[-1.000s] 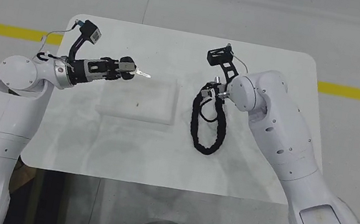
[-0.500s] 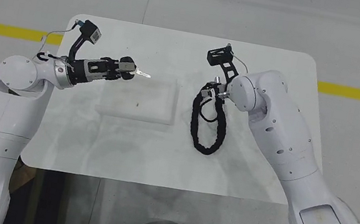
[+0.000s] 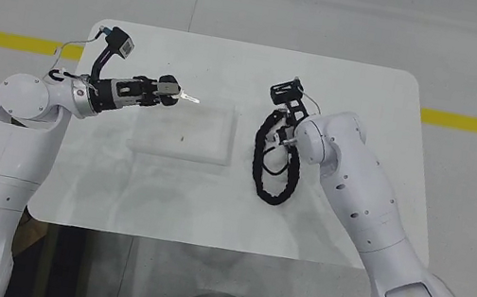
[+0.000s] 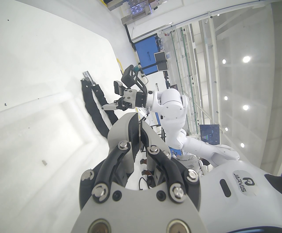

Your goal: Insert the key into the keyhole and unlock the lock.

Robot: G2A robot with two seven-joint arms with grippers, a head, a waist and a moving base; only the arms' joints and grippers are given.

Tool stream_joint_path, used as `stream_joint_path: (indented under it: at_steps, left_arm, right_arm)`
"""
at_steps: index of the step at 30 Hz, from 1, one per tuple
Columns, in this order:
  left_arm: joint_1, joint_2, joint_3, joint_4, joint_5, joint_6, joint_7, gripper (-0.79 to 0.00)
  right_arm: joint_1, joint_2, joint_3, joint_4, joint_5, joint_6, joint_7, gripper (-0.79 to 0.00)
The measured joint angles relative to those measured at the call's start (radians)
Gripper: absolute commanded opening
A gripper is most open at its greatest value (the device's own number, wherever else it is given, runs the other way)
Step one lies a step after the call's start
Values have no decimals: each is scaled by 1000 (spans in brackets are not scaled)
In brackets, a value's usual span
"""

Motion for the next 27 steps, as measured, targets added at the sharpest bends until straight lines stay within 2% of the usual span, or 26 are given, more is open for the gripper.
stream_joint_path:
  at_steps: [6,7,8,9,10,11,14,15,16,18,19,25,27]
  left_arm:
    - [0,0,0,0,0,0,0,-785]
    - [0,0,0,0,0,0,0,-785]
    - [0,0,0,0,0,0,0,-785]
    - [0,0,0,0,0,0,0,-785]
    - [0,0,0,0,0,0,0,-785]
    - [0,0,0,0,0,0,0,-785]
    - [0,0,0,0,0,0,0,-785]
    - [0,0,0,0,0,0,0,-785]
    - [0,0,0,0,0,0,0,-785]
    - [0,0,0,0,0,0,0,-785]
    - [0,0,0,0,0,0,0,-785]
    - [0,0,0,0,0,0,0,-785]
    - [0,0,0,0,0,0,0,-785]
  right_arm:
    - [69,-45,14,137,37,3,9,-3]
    - [82,-53,13,166,39,2,1,-31]
    - [90,-60,10,187,36,-1,-5,-71]
    - [98,-67,7,206,32,-3,-10,-163]
    - [106,-76,3,229,27,-4,-19,-422]
    - [110,-83,1,243,23,-6,-25,-477]
    - [121,-101,1,281,7,-7,-39,-505]
    - [123,-107,2,290,1,-7,-42,-600]
    - [124,-113,4,300,-8,-8,-44,-634]
    - [125,-121,9,314,-21,-8,-44,-533]
    - [126,-127,14,321,-28,-8,-45,-539]
    - [119,-145,62,321,-49,-26,-48,-446]
    - [111,-145,85,304,-56,-37,-51,-456]
